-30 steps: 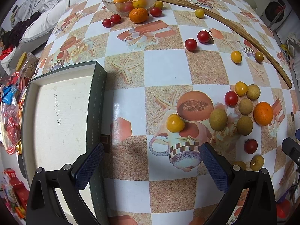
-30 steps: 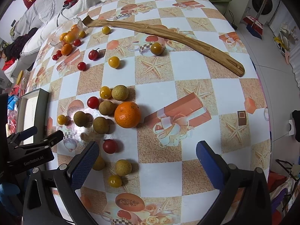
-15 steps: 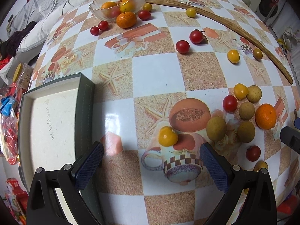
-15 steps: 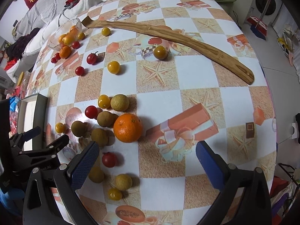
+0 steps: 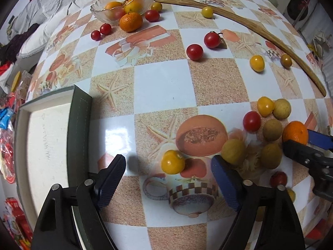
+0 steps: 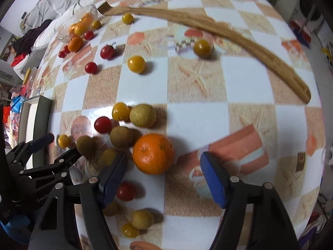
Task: Organize fruits
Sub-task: 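Grasp a yellow cherry tomato with the left tool while the right tool grasps a mandarin, then carry both fruits into the white tray and open both tools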
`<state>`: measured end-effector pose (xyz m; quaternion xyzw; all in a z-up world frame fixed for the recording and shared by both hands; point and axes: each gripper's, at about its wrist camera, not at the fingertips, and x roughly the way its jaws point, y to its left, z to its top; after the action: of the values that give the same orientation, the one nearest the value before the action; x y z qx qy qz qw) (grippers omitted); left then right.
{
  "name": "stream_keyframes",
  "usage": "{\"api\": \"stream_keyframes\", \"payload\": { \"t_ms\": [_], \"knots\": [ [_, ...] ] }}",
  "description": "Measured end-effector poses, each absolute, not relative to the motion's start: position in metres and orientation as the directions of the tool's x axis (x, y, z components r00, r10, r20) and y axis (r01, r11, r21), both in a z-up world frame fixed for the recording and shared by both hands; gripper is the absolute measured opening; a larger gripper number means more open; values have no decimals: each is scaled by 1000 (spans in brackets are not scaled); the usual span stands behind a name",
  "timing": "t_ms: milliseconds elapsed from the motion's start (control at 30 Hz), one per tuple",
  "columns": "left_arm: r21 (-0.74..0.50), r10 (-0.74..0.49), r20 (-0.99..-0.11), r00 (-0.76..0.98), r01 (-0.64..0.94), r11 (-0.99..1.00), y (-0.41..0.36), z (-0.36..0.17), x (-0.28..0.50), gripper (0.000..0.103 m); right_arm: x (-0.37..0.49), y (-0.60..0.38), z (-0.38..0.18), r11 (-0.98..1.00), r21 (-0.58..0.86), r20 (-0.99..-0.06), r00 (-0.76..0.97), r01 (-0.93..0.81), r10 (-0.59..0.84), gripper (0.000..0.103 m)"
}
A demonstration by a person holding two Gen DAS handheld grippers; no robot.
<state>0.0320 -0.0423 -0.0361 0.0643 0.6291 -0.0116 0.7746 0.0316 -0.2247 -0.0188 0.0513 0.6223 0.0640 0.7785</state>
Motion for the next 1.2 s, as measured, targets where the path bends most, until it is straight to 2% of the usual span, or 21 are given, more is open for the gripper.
{"api": "stream_keyframes", "payload": {
  "t_ms": [67, 133, 167, 233, 300, 333, 467, 933, 1200],
  "knots": [
    [55, 35, -977, 210, 90, 994, -46, -35, 29, 70, 33, -219, -20, 991, 120, -964, 230, -63, 132, 65],
    [36, 15, -976, 217, 95, 995, -49, -34, 26, 58, 34, -215, -20, 986, 143, -960, 232, -87, 159, 42],
    [29, 6, -975, 222, 100, 995, -51, -33, 23, 55, 35, -214, -20, 985, 149, -959, 231, -86, 165, 42],
    [28, 0, -971, 239, 112, 993, -55, -30, 19, 38, 36, -213, -22, 985, 152, -958, 231, -83, 167, 42],
    [28, 2, -970, 245, 102, 994, -58, -28, 15, 33, 37, -214, -23, 985, 154, -959, 227, -74, 167, 42],
    [28, 6, -968, 251, 85, 996, -55, -27, 14, 23, 37, -215, -23, 984, 163, -959, 225, -70, 175, 42],
    [-44, -52, -967, 248, 39, 998, -48, -23, 9, 22, 34, -214, -19, 981, 182, -954, 229, -71, 194, 42],
    [-92, -97, -950, 298, 31, 995, -15, 8, -9, 22, 11, -209, 16, 965, 241, -935, 242, -100, 258, 42],
    [-73, -53, -939, 338, -44, 996, 32, 29, -12, 22, 19, -150, 31, 944, 262, -925, 228, -201, 305, 42]
  ]
}}
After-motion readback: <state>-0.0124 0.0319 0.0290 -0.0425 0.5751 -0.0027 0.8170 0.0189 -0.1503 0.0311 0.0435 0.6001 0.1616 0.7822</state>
